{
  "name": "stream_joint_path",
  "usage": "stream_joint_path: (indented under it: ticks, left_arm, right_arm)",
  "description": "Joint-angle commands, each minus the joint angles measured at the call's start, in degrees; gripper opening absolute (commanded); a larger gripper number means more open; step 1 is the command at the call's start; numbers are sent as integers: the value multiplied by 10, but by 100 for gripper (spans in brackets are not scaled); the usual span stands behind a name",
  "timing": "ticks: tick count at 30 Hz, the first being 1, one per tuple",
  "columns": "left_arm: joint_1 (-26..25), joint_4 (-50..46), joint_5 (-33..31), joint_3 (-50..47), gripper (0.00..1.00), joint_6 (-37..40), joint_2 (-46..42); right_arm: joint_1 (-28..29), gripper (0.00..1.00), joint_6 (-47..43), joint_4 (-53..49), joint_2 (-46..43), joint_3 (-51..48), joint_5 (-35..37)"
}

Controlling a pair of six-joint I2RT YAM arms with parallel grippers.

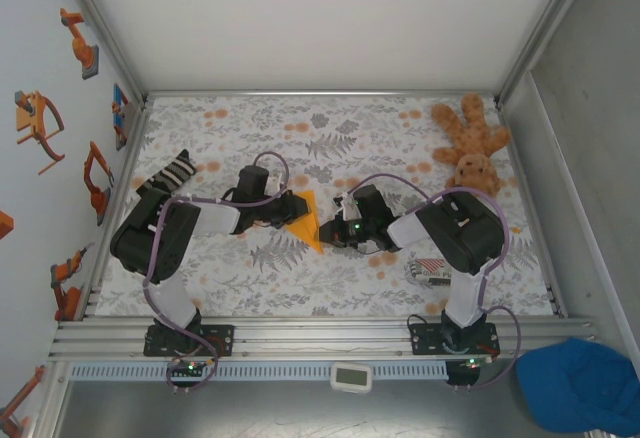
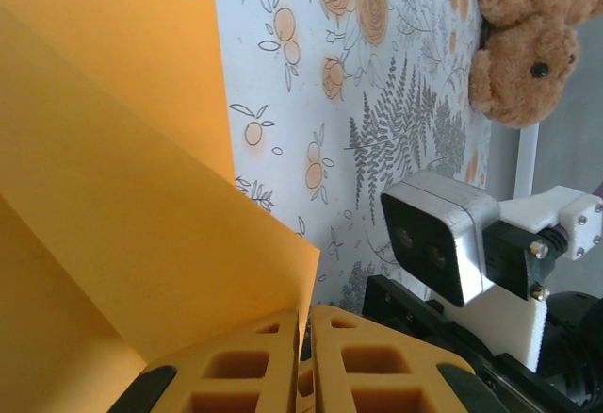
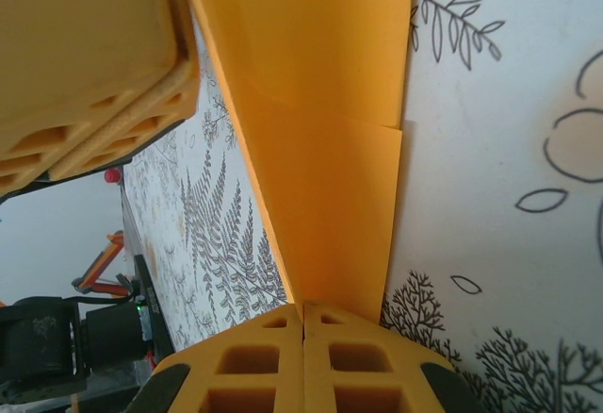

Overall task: Fold a paper plane with a square sheet of paper (pick it up from the middle)
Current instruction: Fourth fold the wing at the center of the table.

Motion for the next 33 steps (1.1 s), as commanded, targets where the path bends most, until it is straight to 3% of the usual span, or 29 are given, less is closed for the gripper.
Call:
stream_joint_path:
  ticks: [1, 33]
  left_arm:
    - [-4, 12, 13, 0, 12, 0, 14]
    - [-12, -5, 7, 27, 12, 12, 54]
  right_arm:
    - [0, 0, -22, -88, 39, -20, 61]
    - [0, 0, -29, -105, 36, -20, 72]
